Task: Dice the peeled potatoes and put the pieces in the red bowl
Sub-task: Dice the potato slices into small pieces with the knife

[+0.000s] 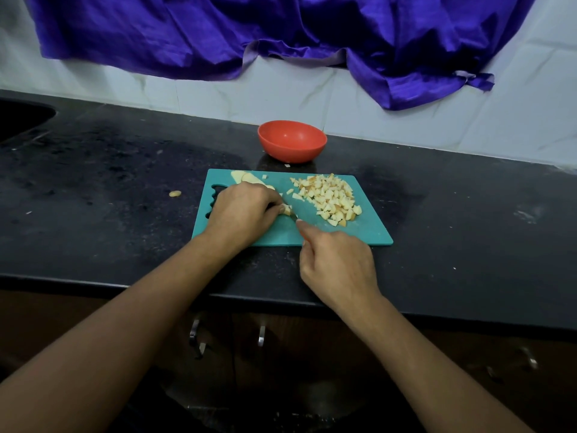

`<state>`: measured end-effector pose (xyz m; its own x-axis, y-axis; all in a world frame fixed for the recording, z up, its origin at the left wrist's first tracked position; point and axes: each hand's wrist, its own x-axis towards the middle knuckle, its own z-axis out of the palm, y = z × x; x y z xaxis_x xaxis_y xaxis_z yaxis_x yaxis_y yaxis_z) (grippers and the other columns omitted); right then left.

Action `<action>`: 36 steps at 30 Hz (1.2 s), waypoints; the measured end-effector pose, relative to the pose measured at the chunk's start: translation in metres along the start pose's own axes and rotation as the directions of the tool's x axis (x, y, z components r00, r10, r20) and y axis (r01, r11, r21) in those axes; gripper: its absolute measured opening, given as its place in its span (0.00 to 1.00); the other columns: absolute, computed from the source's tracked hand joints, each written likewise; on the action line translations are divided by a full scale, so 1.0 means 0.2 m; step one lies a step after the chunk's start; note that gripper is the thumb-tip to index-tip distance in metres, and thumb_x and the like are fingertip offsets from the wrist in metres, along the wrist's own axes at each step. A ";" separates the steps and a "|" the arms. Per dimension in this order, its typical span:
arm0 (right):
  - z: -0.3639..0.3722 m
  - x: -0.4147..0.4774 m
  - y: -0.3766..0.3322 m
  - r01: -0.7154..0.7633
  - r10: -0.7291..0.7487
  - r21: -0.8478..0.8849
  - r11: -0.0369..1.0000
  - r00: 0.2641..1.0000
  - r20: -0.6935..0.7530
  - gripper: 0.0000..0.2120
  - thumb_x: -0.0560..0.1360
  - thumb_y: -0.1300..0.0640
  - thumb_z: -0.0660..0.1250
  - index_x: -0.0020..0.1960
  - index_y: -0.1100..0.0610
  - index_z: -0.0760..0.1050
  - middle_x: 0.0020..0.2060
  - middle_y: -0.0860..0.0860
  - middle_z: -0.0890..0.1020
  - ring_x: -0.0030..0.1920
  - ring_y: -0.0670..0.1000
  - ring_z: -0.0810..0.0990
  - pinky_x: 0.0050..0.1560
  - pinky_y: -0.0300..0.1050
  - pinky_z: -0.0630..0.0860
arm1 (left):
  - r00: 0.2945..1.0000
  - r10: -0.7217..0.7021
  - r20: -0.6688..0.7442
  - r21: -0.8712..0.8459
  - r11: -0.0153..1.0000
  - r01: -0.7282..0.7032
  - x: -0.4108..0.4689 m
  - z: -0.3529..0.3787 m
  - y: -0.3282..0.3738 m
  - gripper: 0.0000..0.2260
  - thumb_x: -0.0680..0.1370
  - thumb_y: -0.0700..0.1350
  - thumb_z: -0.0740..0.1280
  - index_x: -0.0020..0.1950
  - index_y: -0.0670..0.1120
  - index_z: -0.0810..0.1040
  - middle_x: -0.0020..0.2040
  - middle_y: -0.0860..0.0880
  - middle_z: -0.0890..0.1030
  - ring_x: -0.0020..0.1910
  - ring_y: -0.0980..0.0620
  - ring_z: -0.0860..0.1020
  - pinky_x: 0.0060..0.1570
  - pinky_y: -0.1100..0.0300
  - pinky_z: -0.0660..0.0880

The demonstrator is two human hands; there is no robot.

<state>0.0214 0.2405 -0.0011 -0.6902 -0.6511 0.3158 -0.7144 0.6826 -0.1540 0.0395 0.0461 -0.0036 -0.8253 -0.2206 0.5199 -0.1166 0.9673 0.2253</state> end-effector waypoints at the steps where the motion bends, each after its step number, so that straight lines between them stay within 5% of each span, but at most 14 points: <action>1: 0.00 0.00 0.01 -0.005 0.005 0.014 1.000 1.000 -0.005 0.22 0.83 0.49 0.58 0.76 0.44 0.69 0.39 0.46 0.81 0.39 0.48 0.78 0.41 0.48 0.77 | 1.000 -0.004 -0.002 0.001 1.000 0.004 0.00 0.00 0.00 0.08 0.80 0.54 0.70 0.55 0.54 0.86 0.48 0.55 0.86 0.46 0.52 0.82 0.44 0.55 0.77; 8: 0.01 0.00 0.03 -0.125 0.171 0.319 0.939 0.978 -0.119 0.20 0.82 0.50 0.62 0.74 0.43 0.73 0.41 0.45 0.83 0.34 0.45 0.77 0.38 0.47 0.78 | 0.999 -0.046 -0.009 -0.027 0.999 0.046 -0.01 0.00 0.00 0.07 0.80 0.53 0.71 0.51 0.52 0.87 0.43 0.54 0.86 0.42 0.52 0.81 0.40 0.55 0.75; 23: 0.04 0.06 -0.05 -0.084 0.093 0.137 0.987 0.994 -0.060 0.21 0.83 0.49 0.59 0.75 0.44 0.71 0.42 0.47 0.83 0.41 0.48 0.79 0.43 0.49 0.79 | 0.999 -0.023 -0.037 -0.011 1.000 0.022 -0.01 0.02 0.00 0.08 0.80 0.54 0.70 0.51 0.52 0.86 0.43 0.53 0.86 0.42 0.50 0.81 0.38 0.58 0.67; 29: 0.02 0.03 -0.01 -0.004 0.004 0.023 1.000 1.000 0.002 0.21 0.83 0.51 0.59 0.75 0.44 0.70 0.41 0.47 0.82 0.42 0.49 0.79 0.41 0.48 0.76 | 0.997 -0.075 -0.010 -0.064 0.995 0.074 0.00 0.02 -0.01 0.07 0.79 0.54 0.71 0.52 0.53 0.86 0.44 0.55 0.86 0.43 0.54 0.81 0.40 0.58 0.73; 32: 0.01 0.01 0.04 -0.105 0.115 0.214 0.971 0.993 -0.033 0.20 0.82 0.50 0.61 0.73 0.43 0.74 0.47 0.45 0.84 0.41 0.45 0.78 0.41 0.45 0.75 | 0.992 -0.124 0.007 -0.140 0.982 0.123 0.00 0.01 -0.01 0.06 0.78 0.53 0.73 0.51 0.52 0.87 0.44 0.55 0.86 0.40 0.57 0.78 0.40 0.60 0.70; 36: 0.04 0.01 0.05 -0.139 0.195 0.395 0.908 0.975 -0.105 0.20 0.81 0.50 0.64 0.72 0.43 0.75 0.42 0.43 0.83 0.31 0.40 0.69 0.34 0.39 0.66 | 0.987 -0.159 0.019 -0.178 0.971 0.160 0.00 0.02 -0.02 0.06 0.77 0.52 0.75 0.50 0.52 0.87 0.43 0.57 0.85 0.41 0.59 0.78 0.41 0.61 0.70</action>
<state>0.0119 0.2432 -0.0094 -0.8002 -0.4672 0.3761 -0.5984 0.5796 -0.5531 0.0372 0.0418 -0.0076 -0.8063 -0.3694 0.4620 -0.1468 0.8815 0.4487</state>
